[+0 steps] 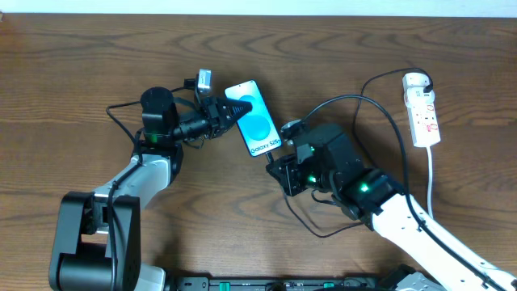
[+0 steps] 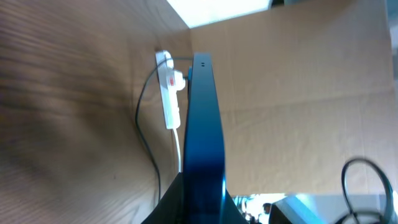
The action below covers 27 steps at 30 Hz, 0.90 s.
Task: Plug charger to phone and switch on socket
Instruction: 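Open the right gripper, release the plug, and pull back right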
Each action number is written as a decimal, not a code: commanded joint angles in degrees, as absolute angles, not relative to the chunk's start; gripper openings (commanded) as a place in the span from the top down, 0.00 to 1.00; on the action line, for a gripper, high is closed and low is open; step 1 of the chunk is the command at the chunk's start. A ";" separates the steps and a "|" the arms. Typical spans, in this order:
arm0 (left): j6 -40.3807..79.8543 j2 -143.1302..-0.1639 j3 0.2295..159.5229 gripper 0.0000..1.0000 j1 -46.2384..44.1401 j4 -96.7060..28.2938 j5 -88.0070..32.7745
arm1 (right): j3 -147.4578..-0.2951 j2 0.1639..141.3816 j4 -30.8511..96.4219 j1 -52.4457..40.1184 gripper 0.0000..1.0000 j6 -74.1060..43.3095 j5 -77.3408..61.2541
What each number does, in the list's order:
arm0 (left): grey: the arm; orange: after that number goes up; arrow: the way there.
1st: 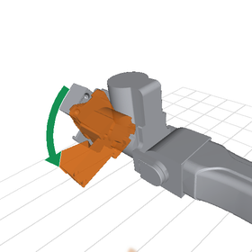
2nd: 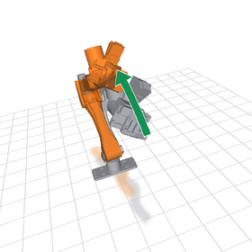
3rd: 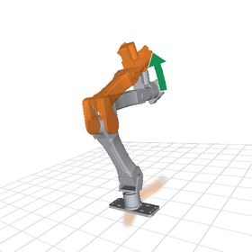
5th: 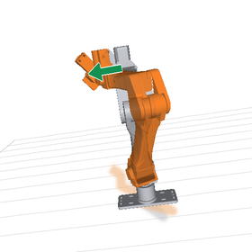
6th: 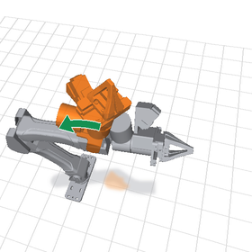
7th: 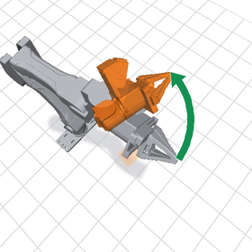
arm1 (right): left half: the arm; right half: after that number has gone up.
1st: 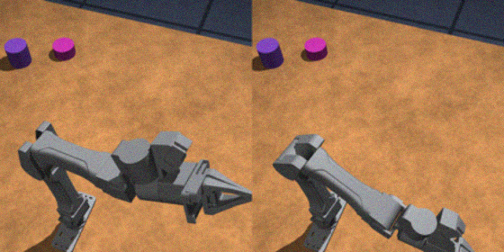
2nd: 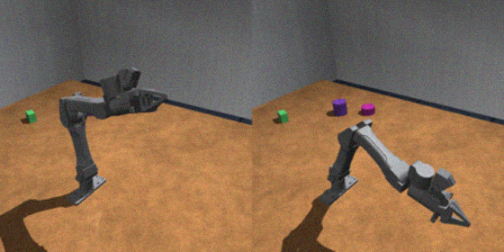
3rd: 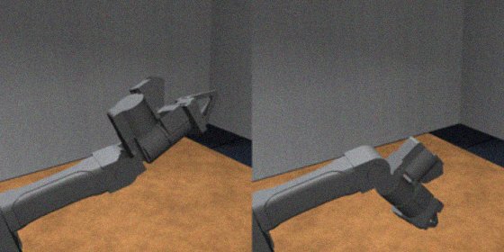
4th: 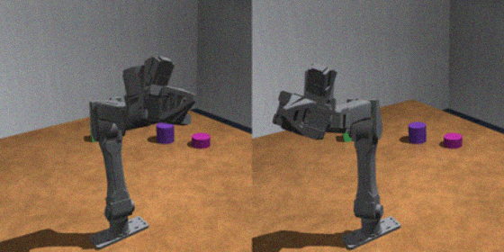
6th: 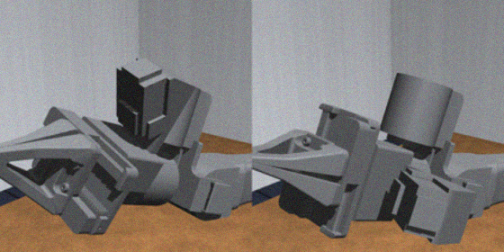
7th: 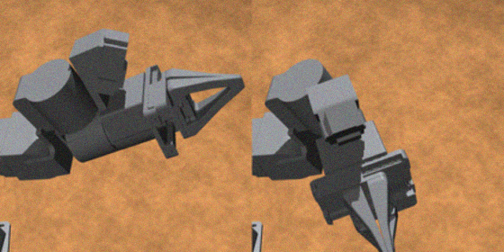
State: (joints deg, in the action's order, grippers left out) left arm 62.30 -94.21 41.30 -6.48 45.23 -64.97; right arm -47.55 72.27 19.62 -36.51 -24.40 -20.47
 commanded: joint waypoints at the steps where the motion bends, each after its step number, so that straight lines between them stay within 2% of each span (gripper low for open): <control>1: 54.28 -94.08 41.85 0.93 -7.90 45.39 -72.64 | -52.05 65.65 24.23 -32.27 0.57 -18.28 -16.60; 4: 49.82 -94.08 41.85 0.93 -7.90 45.39 -72.64 | -54.96 57.36 29.89 -29.23 0.41 -11.86 -16.60; 5: 48.93 -94.08 41.85 0.92 -7.90 45.41 -72.62 | -54.96 55.11 29.85 -29.12 0.39 -11.68 -16.34; 8: 48.47 -94.08 41.85 0.93 -7.90 45.60 -71.22 | -54.94 53.36 30.68 -30.33 0.39 -11.68 -14.81; 13: 50.85 -94.08 41.85 0.93 -7.90 45.56 -69.80 | -54.52 60.71 35.62 -37.65 0.38 -15.49 -7.53; 17: 55.92 -94.08 41.87 0.93 -7.90 45.56 -66.78 | -54.52 68.69 35.14 -43.20 0.54 -18.96 -5.39; 27: 60.14 -94.08 41.85 0.93 -7.90 45.54 -66.59 | -54.52 75.46 35.16 -48.47 0.70 -21.91 2.98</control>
State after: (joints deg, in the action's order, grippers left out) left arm 57.74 -94.21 41.28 -8.03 44.99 -66.48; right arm -54.68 74.74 35.14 -47.86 -20.64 -1.17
